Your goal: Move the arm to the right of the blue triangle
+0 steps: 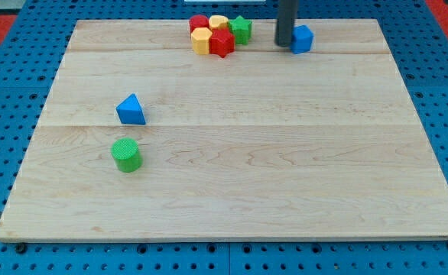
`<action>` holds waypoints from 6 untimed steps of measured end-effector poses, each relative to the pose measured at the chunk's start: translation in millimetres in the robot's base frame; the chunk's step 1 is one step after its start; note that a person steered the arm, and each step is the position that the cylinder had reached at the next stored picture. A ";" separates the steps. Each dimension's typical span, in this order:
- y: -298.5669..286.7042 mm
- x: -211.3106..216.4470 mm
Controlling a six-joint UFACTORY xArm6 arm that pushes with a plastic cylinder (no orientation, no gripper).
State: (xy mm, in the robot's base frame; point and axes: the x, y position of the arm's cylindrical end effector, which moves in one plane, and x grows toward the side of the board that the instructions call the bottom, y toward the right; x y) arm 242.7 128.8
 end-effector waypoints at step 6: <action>-98.0 174.0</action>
